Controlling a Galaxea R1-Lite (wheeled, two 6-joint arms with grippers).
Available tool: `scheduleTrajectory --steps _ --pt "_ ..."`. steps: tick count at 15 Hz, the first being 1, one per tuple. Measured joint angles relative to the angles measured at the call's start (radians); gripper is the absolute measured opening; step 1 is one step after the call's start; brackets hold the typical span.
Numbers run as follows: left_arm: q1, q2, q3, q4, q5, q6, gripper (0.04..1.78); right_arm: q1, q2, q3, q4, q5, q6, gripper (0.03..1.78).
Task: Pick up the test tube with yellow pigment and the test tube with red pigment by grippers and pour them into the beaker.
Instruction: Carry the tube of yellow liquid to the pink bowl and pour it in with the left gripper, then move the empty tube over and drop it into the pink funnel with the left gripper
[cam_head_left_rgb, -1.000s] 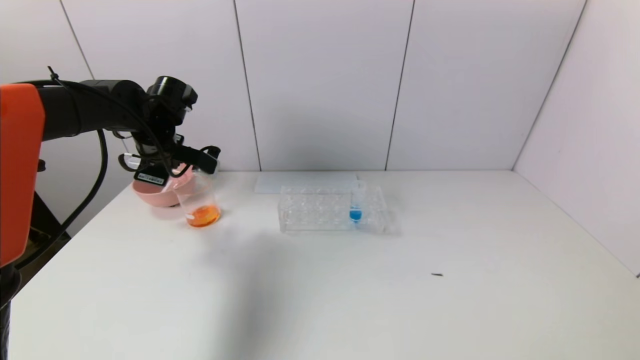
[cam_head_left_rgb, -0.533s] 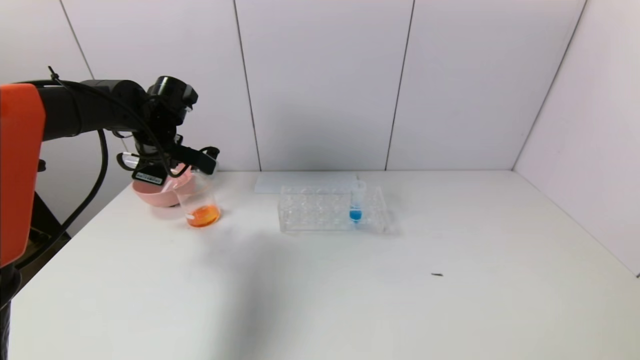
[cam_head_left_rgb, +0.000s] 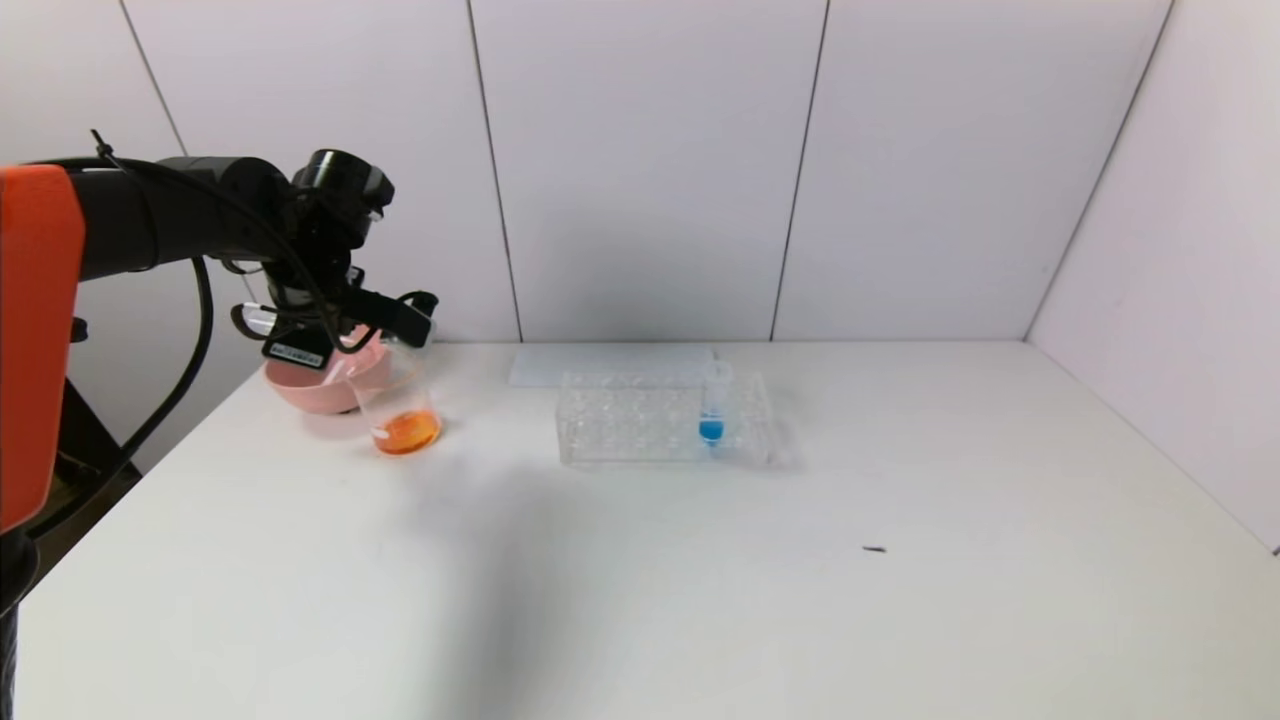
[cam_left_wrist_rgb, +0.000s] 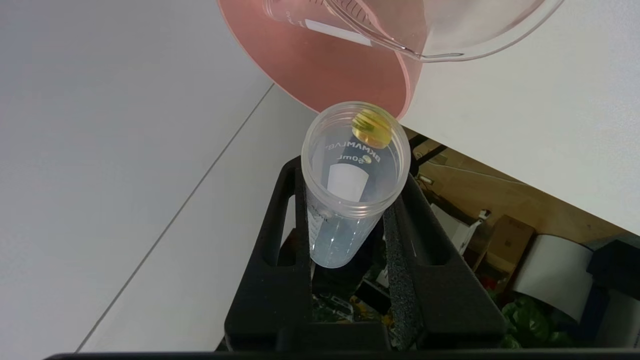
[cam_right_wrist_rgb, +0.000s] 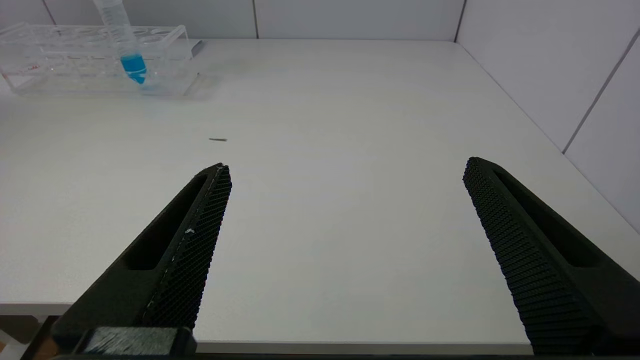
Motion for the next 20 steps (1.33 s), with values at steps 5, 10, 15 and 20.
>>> scheduleTrajectory --steps 5,10,15,20 --pt "0.002 -0.028 0.000 0.007 -0.021 -0.068 0.44 0.000 0.000 0.000 0.000 0.000 0.000 1.70" --pt "0.025 -0.062 0.011 0.013 -0.119 -0.192 0.44 0.000 0.000 0.000 0.000 0.000 0.000 1.70" --pt "0.054 -0.095 0.013 0.013 -0.285 -0.398 0.44 0.000 0.000 0.000 0.000 0.000 0.000 1.70" --pt "0.080 -0.124 0.021 0.010 -0.397 -0.596 0.44 0.000 0.000 0.000 0.000 0.000 0.000 1.70"
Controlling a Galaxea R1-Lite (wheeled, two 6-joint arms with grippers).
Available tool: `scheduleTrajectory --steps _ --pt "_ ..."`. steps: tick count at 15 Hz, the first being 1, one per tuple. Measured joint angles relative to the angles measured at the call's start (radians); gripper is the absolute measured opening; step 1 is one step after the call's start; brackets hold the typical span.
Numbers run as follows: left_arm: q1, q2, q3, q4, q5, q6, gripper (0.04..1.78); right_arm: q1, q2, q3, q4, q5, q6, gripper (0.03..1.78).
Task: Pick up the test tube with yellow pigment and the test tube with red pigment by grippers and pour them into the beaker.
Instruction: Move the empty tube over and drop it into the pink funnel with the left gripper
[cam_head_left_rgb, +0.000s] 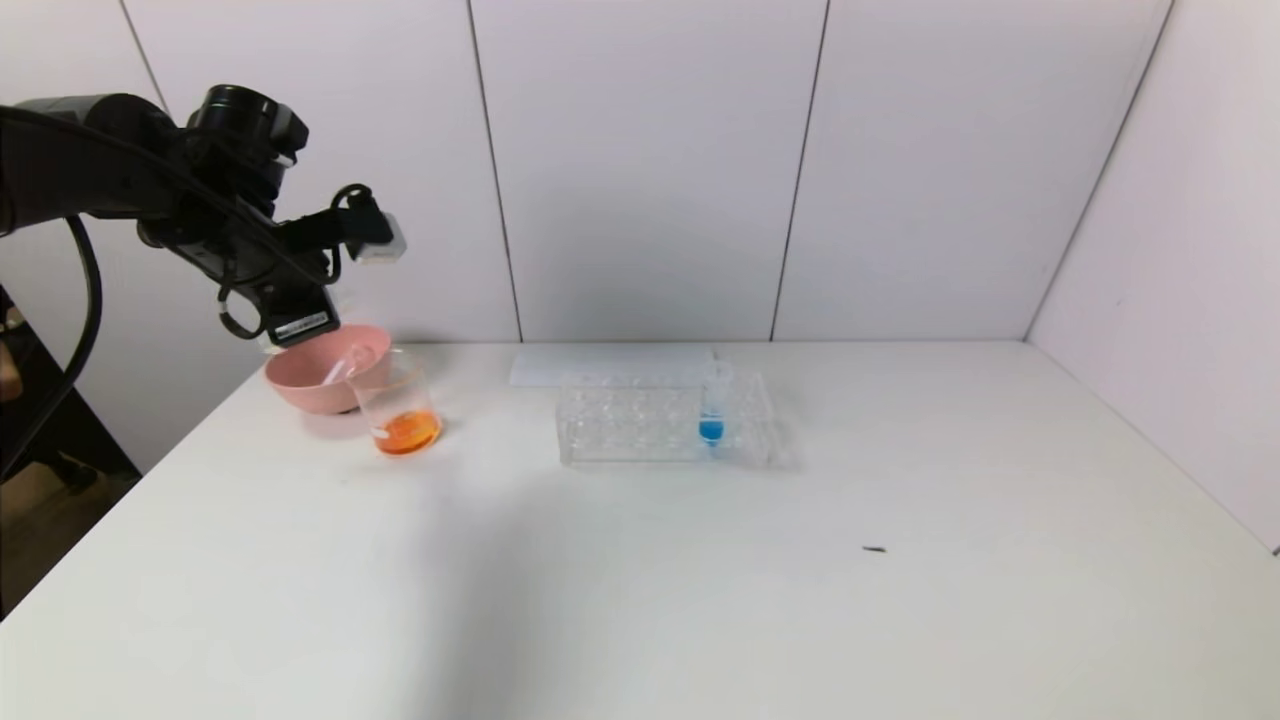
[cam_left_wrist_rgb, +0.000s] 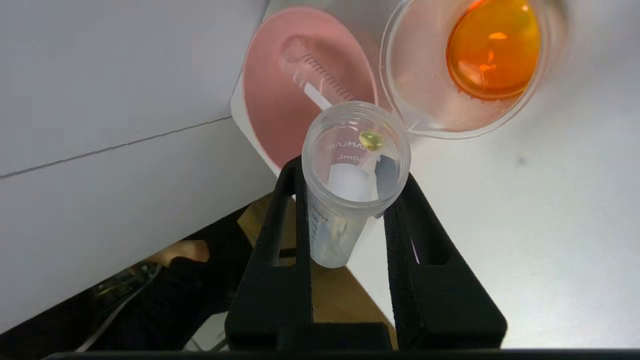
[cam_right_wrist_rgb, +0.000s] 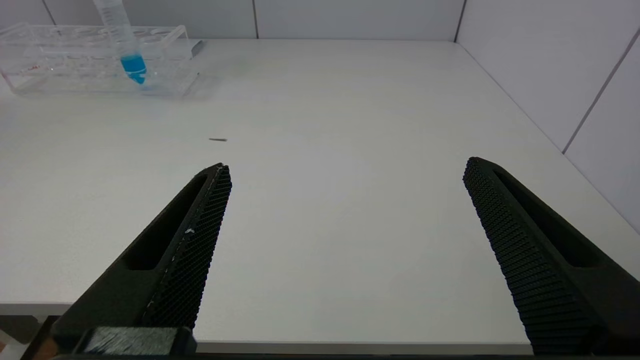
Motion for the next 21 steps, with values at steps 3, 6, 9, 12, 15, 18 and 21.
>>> scheduleTrajectory --steps 3,6,9,12,15,18,21 --pt "0.010 -0.021 0.017 -0.009 -0.111 -0.141 0.44 0.000 0.000 0.000 0.000 0.000 0.000 1.70" --pt "0.027 -0.046 0.054 -0.040 -0.169 -0.272 0.44 0.000 0.000 0.000 0.000 0.000 0.000 1.70" --pt "0.039 -0.076 0.156 -0.181 -0.191 -0.403 0.44 0.000 0.000 0.000 0.000 0.000 0.000 1.70" --pt "0.059 -0.104 0.283 -0.415 -0.209 -0.534 0.44 0.000 0.000 0.000 0.000 0.000 0.000 1.70" --pt "0.087 -0.116 0.339 -0.477 -0.269 -0.646 0.44 0.000 0.000 0.000 0.000 0.000 0.000 1.70" --pt "0.104 -0.117 0.385 -0.538 -0.294 -0.729 0.44 0.000 0.000 0.000 0.000 0.000 0.000 1.70" --pt "0.114 -0.116 0.447 -0.676 -0.310 -0.791 0.44 0.000 0.000 0.000 0.000 0.000 0.000 1.70"
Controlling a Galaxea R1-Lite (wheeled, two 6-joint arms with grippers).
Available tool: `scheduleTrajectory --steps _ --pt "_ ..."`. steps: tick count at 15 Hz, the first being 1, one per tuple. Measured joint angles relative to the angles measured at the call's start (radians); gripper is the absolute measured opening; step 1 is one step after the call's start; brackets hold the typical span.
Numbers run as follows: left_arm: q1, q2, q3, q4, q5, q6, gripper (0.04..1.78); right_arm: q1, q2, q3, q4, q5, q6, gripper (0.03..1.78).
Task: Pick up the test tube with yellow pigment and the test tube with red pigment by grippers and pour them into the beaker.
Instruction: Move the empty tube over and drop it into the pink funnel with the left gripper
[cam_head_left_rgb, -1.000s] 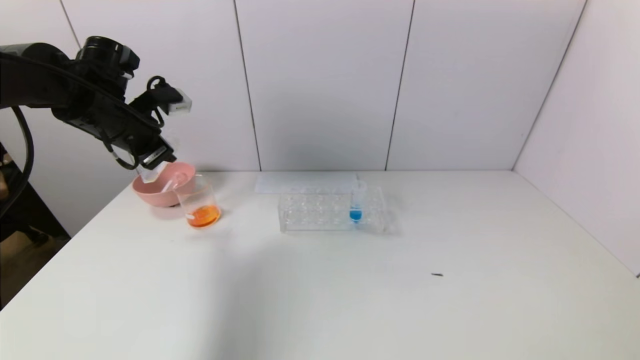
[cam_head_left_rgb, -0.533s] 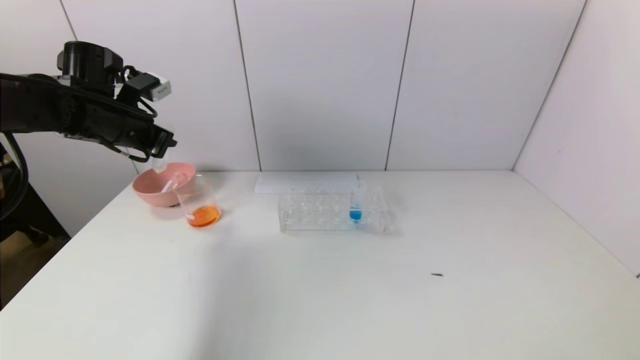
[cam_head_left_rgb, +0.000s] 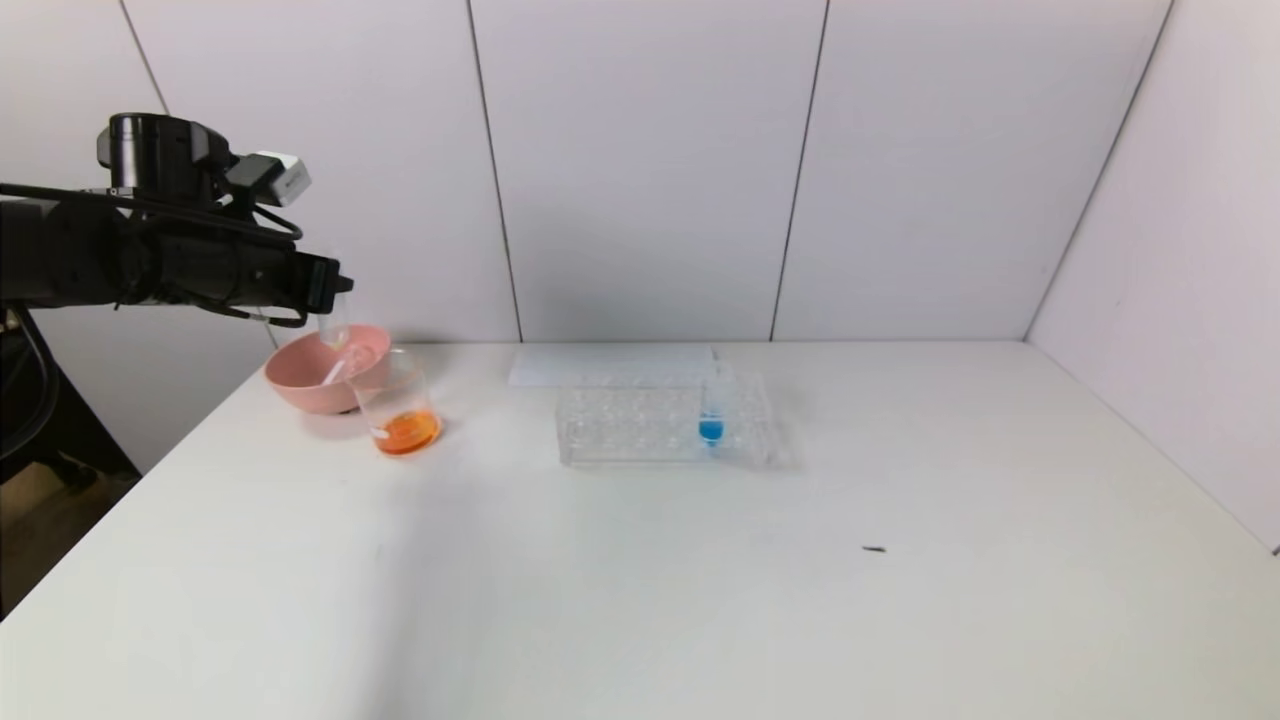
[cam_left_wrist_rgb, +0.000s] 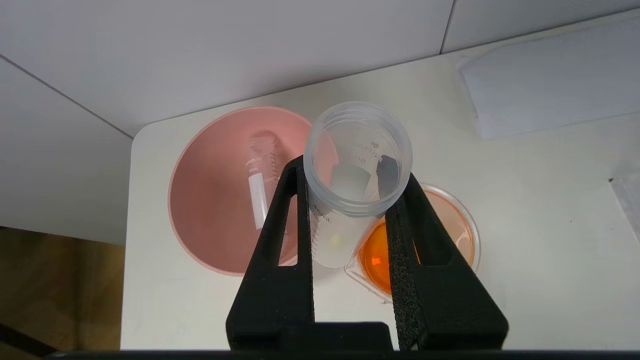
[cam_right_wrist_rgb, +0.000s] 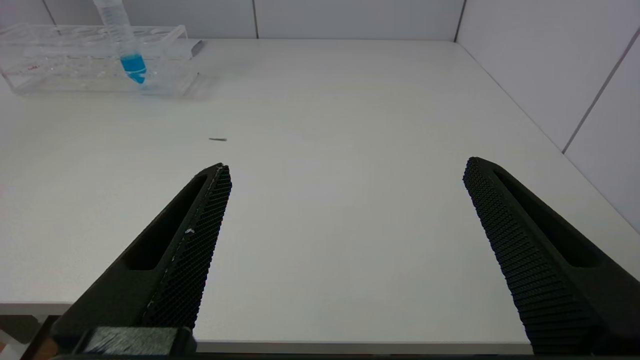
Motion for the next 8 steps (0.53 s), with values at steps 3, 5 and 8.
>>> scheduleTrajectory --steps 3,5,8 --pt "0.011 0.005 0.030 -0.092 -0.004 -0.036 0.44 0.001 0.000 0.000 0.000 0.000 0.000 1.70" --pt "0.011 0.005 0.034 -0.102 -0.004 -0.085 0.44 0.000 0.000 0.000 0.000 0.000 0.000 1.70" --pt "0.011 0.006 0.037 -0.103 0.001 -0.140 0.44 0.000 0.000 0.000 0.000 0.000 0.000 1.70"
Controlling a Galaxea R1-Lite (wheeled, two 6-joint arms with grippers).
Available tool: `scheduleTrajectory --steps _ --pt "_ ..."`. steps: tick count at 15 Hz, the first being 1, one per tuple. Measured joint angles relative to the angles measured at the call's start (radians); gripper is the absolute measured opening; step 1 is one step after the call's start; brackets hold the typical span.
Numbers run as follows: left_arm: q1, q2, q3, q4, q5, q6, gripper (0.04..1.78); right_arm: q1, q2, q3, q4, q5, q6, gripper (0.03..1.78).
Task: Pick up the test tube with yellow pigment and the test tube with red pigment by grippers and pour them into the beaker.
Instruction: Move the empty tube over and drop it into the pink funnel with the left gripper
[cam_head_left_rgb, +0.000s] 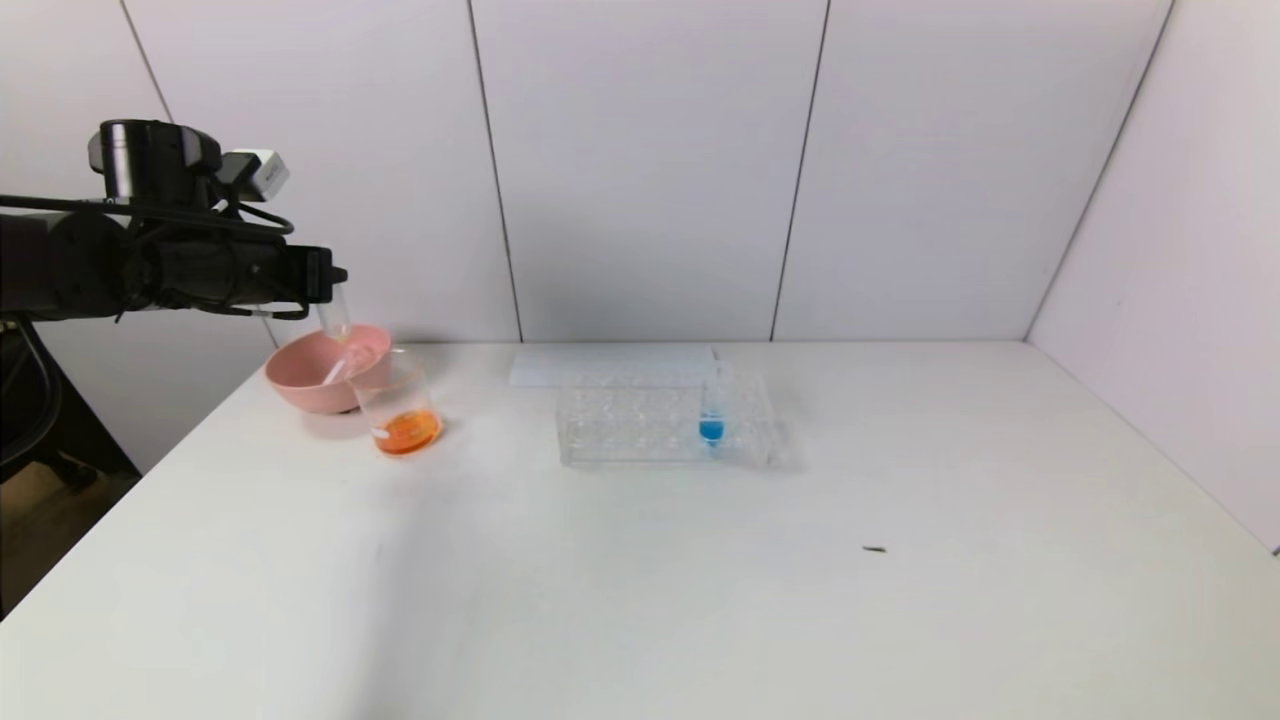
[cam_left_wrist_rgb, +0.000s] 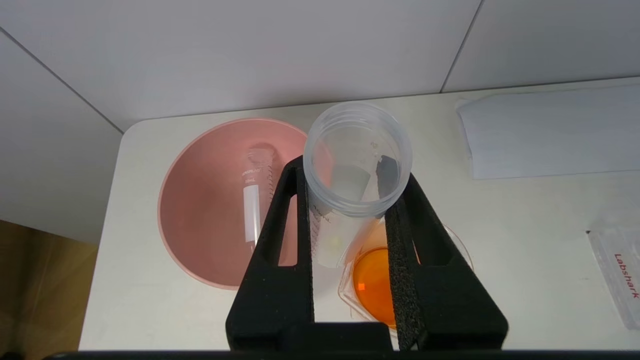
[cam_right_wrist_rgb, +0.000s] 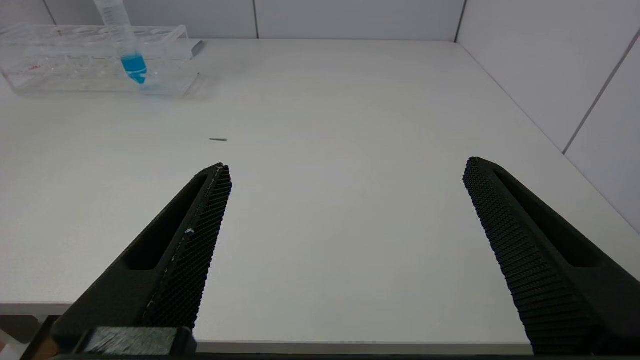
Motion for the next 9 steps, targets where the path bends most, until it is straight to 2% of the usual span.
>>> scheduleTrajectory --steps 6,9 --pt "0.000 0.012 -0.004 -0.006 0.036 -0.091 0.44 0.000 0.000 0.000 0.000 0.000 0.000 1.70" --pt "0.007 0.046 -0.014 -0.095 0.035 -0.097 0.44 0.000 0.000 0.000 0.000 0.000 0.000 1.70"
